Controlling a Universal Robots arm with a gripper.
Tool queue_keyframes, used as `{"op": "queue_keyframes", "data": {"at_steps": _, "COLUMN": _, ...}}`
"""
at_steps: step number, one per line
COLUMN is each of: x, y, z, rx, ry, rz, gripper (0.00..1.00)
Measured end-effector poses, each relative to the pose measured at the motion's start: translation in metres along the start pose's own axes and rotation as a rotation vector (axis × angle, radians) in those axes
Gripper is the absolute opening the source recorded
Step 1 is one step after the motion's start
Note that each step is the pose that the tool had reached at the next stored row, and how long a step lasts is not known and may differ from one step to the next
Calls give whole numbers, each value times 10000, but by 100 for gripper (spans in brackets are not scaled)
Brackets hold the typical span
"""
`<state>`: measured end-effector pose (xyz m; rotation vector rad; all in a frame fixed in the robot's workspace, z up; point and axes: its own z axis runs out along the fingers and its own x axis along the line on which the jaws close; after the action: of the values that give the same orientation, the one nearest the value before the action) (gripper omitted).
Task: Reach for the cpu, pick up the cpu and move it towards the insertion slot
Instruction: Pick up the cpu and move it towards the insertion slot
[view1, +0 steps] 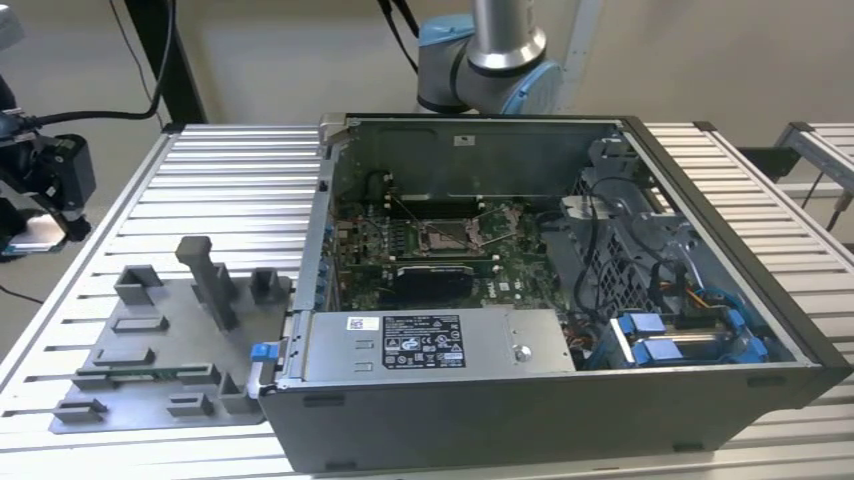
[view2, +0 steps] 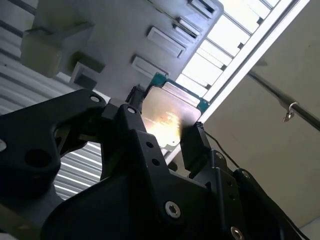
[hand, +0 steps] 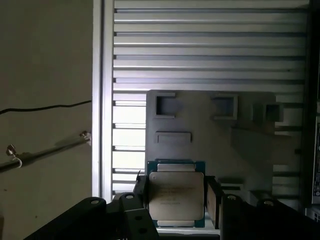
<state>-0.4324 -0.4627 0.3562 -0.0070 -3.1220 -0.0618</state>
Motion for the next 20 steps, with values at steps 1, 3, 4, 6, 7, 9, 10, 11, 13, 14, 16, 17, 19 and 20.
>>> {"op": "queue_keyframes", "data": {"at_steps": 1, "x": 0, "y": 1, "z": -13, "rx": 0, "ry": -1, "rz": 0, "gripper": 0}}
{"op": "queue_keyframes", "data": {"at_steps": 3, "x": 1, "y": 1, "z": -35, "rx": 0, "ry": -1, "rz": 0, "gripper": 0}}
{"op": "queue_keyframes", "data": {"at_steps": 4, "x": 1, "y": 2, "z": -44, "rx": 0, "ry": -1, "rz": 0, "gripper": 0}}
{"op": "queue_keyframes", "data": {"at_steps": 6, "x": 1, "y": 2, "z": -62, "rx": 0, "ry": -1, "rz": 0, "gripper": 0}}
{"op": "queue_keyframes", "data": {"at_steps": 7, "x": 1, "y": 3, "z": -72, "rx": -1, "ry": 0, "rz": 0, "gripper": 0}}
{"op": "queue_keyframes", "data": {"at_steps": 9, "x": 2, "y": 4, "z": -94, "rx": -1, "ry": -1, "rz": 0, "gripper": 0}}
{"op": "queue_keyframes", "data": {"at_steps": 10, "x": 2, "y": 4, "z": -106, "rx": 0, "ry": 0, "rz": 0, "gripper": 0}}
{"op": "queue_keyframes", "data": {"at_steps": 11, "x": 3, "y": 5, "z": -119, "rx": 0, "ry": 0, "rz": 0, "gripper": 0}}
{"op": "queue_keyframes", "data": {"at_steps": 13, "x": 3, "y": 6, "z": -146, "rx": 0, "ry": 0, "rz": 0, "gripper": 0}}
{"op": "queue_keyframes", "data": {"at_steps": 14, "x": 3, "y": 6, "z": -159, "rx": -1, "ry": -1, "rz": 0, "gripper": 0}}
{"op": "queue_keyframes", "data": {"at_steps": 16, "x": 4, "y": 8, "z": -189, "rx": 0, "ry": 0, "rz": 0, "gripper": 0}}
{"op": "queue_keyframes", "data": {"at_steps": 17, "x": 4, "y": 8, "z": -207, "rx": 0, "ry": -1, "rz": -1, "gripper": 0}}
{"op": "queue_keyframes", "data": {"at_steps": 19, "x": 5, "y": 9, "z": -240, "rx": 0, "ry": -1, "rz": 0, "gripper": 0}}
{"op": "queue_keyframes", "data": {"at_steps": 20, "x": 5, "y": 10, "z": -254, "rx": 0, "ry": 0, "rz": 0, "gripper": 0}}
